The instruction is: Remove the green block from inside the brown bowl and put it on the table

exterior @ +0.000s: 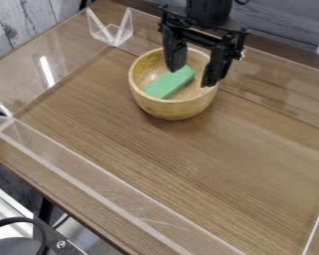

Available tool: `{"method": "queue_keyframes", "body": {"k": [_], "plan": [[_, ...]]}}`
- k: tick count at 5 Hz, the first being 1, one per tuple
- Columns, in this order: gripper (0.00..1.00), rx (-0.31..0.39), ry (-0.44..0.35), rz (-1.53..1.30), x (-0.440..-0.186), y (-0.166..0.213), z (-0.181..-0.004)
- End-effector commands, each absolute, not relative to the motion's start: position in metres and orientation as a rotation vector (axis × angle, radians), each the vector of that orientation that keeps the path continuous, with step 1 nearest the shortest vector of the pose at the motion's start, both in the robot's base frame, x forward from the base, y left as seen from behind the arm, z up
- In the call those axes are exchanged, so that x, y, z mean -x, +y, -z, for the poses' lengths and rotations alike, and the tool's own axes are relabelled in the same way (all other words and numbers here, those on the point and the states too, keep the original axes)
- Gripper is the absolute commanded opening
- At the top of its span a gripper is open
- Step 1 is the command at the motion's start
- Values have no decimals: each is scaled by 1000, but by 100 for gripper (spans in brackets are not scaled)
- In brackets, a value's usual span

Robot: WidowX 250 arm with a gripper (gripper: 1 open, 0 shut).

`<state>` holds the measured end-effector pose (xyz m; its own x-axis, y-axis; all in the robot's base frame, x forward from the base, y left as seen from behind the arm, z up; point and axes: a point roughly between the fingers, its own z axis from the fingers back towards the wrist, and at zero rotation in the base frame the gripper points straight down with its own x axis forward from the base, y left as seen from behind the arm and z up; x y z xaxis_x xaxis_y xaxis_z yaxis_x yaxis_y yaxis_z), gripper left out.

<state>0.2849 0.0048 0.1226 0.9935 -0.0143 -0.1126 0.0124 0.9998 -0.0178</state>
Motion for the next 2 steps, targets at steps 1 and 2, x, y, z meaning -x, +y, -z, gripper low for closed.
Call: {"method": "queue_keyframes", "body": {"k": [1, 2], "plan": [[100, 20, 30, 12, -290, 9, -148], [100, 24, 19, 14, -290, 11, -153]]}}
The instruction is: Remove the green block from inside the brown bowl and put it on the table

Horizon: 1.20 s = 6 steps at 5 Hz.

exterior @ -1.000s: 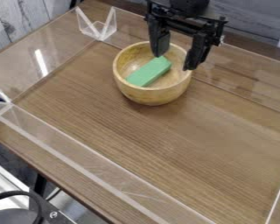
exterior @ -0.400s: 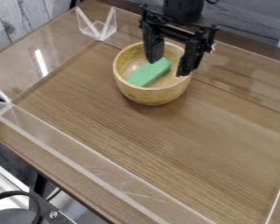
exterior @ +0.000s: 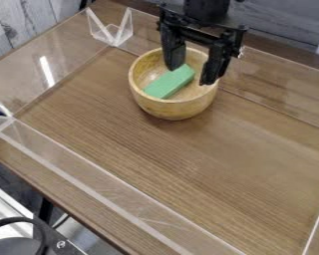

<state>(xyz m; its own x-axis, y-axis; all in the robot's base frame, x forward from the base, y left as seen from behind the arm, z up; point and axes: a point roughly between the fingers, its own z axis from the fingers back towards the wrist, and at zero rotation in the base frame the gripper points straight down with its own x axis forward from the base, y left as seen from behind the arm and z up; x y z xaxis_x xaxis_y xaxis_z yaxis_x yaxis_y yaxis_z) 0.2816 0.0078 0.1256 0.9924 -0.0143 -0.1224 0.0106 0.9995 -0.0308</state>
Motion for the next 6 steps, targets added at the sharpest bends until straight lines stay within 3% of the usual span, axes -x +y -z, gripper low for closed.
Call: {"method": "queue_keyframes", "body": {"k": [1, 3, 6], "plan": [[100, 29, 8, 17, -289, 12, -159], [100, 41, -22, 17, -289, 18, -170], [100, 37, 0, 10, -293, 25, -148]]}}
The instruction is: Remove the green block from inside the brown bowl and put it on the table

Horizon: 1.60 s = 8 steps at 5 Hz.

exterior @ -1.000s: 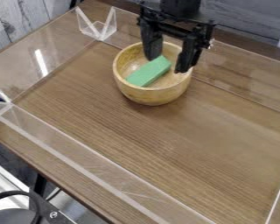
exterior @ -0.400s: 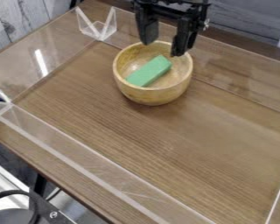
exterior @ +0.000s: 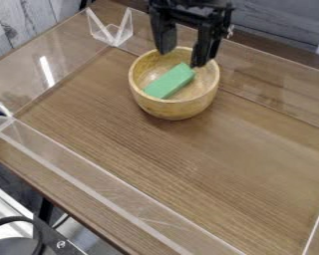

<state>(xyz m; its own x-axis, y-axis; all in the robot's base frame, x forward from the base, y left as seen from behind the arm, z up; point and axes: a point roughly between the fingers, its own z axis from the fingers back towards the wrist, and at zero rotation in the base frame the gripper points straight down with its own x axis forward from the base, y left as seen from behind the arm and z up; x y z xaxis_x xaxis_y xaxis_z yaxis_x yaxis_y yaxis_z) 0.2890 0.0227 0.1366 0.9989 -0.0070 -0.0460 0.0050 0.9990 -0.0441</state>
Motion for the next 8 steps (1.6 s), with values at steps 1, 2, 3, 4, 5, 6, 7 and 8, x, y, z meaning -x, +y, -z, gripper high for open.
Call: {"method": "queue_keyframes", "body": {"k": [1, 2, 3, 4, 5, 6, 7, 8], "plan": [[100, 34, 10, 6, -295, 28, -137], [100, 34, 20, 2, -295, 31, -124], [100, 37, 4, 2, -296, 32, -125], [100, 42, -10, 4, -297, 33, -128], [100, 46, -22, 7, -299, 33, -130], [100, 49, -34, 8, -300, 33, -133], [100, 52, -42, 10, -301, 34, -133], [100, 56, -53, 12, -302, 34, -135]]}}
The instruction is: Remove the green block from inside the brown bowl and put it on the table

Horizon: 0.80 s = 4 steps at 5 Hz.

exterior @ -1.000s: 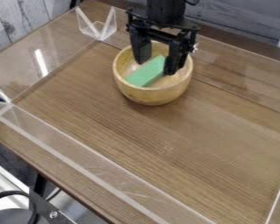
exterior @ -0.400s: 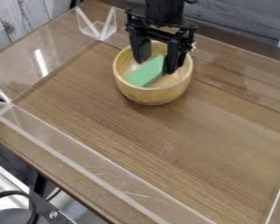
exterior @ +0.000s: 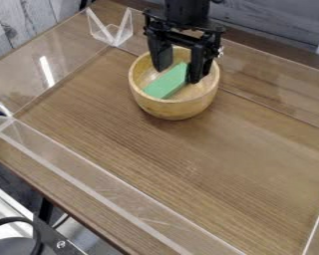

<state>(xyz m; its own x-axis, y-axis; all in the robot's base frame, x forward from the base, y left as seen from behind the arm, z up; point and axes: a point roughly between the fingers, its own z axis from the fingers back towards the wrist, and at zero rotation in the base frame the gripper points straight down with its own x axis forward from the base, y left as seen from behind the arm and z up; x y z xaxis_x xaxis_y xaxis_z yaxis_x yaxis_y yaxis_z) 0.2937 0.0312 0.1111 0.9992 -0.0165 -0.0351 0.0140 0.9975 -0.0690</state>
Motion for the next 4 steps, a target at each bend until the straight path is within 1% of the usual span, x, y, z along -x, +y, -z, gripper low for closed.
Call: {"method": "queue_keyframes", "body": {"k": [1, 4], "plan": [[100, 58, -59, 13, -303, 35, -134], [100, 27, -6, -6, -310, 46, -102]]}}
